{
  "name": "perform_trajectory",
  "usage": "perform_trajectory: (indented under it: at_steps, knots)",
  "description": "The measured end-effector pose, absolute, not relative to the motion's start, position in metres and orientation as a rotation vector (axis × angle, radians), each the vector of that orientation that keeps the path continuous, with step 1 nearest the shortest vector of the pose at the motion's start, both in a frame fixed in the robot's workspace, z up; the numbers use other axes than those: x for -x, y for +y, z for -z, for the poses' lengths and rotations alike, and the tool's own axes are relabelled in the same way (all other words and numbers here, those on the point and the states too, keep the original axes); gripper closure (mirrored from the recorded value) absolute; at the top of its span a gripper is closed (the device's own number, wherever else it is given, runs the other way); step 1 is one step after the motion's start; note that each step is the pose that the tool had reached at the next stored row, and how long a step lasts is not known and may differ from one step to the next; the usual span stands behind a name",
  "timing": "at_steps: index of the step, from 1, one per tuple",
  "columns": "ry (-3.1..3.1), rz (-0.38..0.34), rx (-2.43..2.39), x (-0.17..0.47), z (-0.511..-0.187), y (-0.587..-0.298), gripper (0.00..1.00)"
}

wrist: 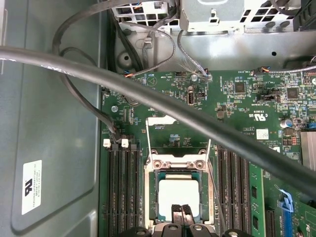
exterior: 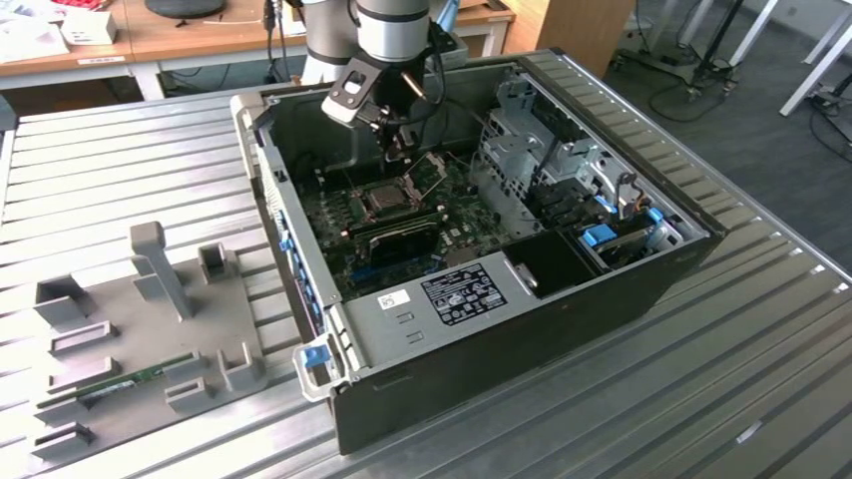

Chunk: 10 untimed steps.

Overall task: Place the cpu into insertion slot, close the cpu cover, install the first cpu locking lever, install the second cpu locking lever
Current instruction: 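Close the cpu cover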

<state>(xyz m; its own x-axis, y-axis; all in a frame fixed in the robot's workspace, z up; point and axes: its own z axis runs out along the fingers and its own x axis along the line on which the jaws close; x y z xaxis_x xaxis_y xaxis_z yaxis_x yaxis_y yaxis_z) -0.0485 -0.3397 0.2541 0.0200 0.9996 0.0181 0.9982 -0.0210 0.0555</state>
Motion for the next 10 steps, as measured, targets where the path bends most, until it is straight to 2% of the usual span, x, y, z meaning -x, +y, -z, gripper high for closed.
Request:
perform_trajectory:
  at_steps: [10]
  knots:
    - [2.179,-0.081,-2.224,0.0485,-0.2561,-0.3397,0.9]
